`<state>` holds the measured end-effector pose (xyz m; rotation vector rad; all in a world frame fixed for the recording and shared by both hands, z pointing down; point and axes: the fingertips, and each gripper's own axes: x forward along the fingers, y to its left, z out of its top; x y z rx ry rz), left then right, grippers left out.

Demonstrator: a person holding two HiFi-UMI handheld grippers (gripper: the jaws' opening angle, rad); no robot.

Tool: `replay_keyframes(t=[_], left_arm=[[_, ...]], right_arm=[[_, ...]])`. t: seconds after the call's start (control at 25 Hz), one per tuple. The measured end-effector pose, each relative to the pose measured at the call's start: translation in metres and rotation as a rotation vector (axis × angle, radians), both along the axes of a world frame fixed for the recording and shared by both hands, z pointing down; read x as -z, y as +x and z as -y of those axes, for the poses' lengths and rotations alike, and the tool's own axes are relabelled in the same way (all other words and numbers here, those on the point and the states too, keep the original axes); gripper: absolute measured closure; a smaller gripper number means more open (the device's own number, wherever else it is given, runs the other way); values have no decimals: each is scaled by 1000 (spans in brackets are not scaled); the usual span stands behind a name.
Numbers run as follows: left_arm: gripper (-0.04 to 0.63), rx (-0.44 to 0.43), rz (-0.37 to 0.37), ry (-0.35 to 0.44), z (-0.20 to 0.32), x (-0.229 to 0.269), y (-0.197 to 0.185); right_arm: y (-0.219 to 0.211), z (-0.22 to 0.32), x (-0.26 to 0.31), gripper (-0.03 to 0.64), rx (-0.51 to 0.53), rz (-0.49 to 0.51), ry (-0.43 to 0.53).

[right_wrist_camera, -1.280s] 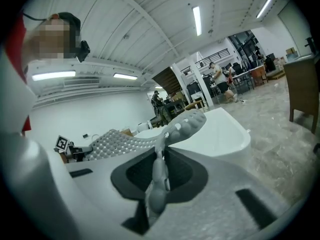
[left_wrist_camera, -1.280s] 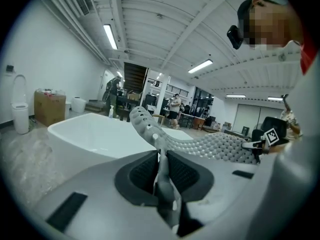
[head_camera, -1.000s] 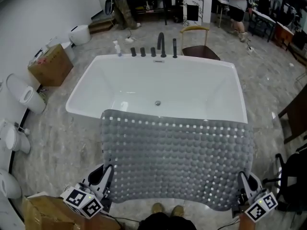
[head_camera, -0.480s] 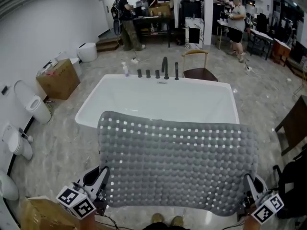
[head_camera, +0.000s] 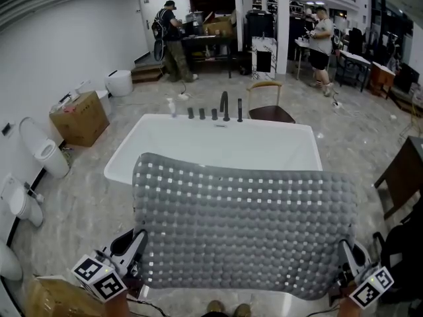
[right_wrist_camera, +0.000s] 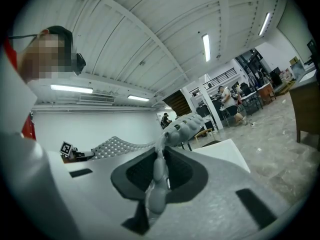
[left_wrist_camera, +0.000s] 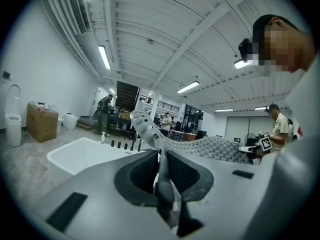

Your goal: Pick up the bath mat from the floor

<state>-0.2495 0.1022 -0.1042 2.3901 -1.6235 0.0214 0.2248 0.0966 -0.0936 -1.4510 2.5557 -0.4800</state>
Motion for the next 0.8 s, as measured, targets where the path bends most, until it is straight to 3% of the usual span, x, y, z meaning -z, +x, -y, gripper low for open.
replay_keyframes(t=[0.6,0.8], left_arm=[[541,-9,3,15,-16,7,-3],[541,-10,30,-14,-20,-2,8]], right_arm=[[-2,-21,7,574,9,-1,4],[6,-22,-5,574,12,4,1]])
